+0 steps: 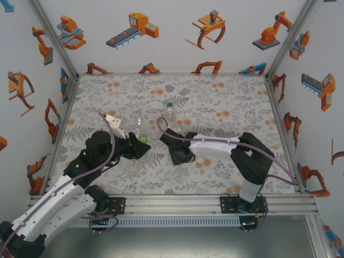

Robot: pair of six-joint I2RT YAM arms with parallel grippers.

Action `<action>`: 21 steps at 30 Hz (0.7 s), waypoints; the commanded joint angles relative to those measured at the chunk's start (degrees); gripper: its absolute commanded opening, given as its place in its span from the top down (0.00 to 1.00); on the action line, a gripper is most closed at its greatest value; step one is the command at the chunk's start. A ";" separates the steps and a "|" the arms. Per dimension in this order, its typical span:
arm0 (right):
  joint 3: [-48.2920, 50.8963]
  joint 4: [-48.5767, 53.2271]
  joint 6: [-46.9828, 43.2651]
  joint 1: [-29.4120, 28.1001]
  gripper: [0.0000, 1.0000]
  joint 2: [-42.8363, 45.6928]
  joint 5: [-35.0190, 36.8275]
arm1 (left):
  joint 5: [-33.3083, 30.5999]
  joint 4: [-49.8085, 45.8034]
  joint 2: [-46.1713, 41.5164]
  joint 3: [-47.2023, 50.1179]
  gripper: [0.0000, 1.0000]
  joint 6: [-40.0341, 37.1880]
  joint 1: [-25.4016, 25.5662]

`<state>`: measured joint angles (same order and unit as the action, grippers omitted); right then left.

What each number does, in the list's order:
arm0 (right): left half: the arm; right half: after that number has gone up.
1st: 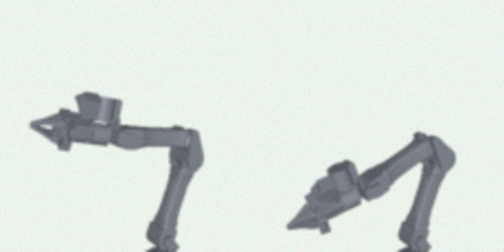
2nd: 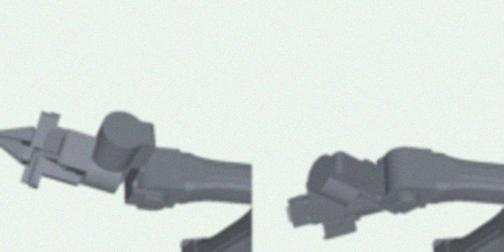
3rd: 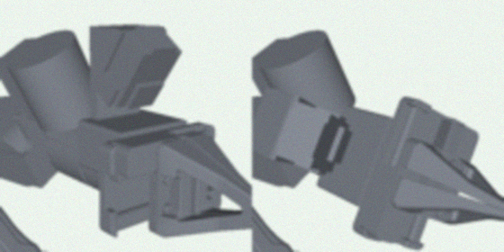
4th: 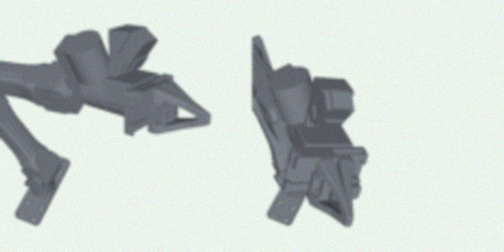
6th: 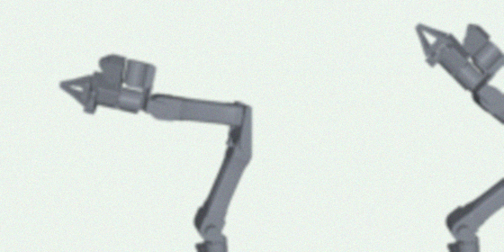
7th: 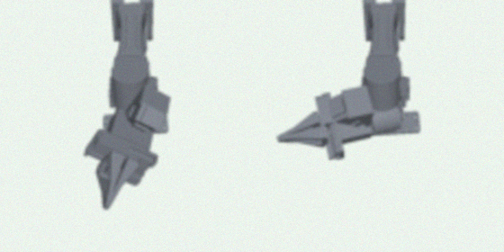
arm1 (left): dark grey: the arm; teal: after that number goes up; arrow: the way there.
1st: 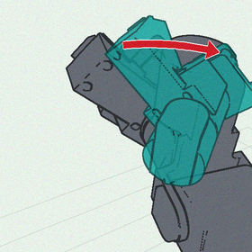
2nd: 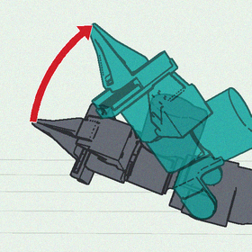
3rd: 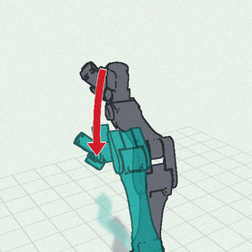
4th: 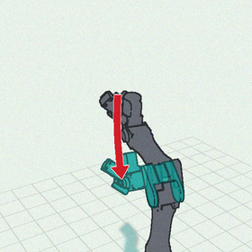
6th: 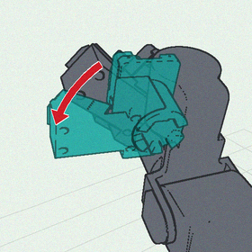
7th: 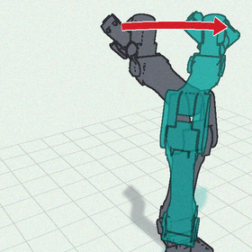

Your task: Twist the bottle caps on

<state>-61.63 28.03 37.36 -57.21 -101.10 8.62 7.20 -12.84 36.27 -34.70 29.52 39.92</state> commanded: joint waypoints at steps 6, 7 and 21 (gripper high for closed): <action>1.27 2.34 -2.14 0.56 0.76 8.96 3.51 | 7.06 0.33 1.95 -4.06 1.00 -9.19 -0.43; 1.52 2.61 -2.34 0.96 0.76 10.54 3.62 | 8.09 0.16 2.23 -4.43 1.00 -10.51 -0.40; 3.28 5.39 -10.47 3.60 0.78 31.96 3.19 | 26.41 -7.43 8.13 -10.91 1.00 -33.62 0.01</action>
<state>-58.87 31.59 30.96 -53.74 -72.18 11.27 27.55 -17.34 43.55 -43.16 4.12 39.92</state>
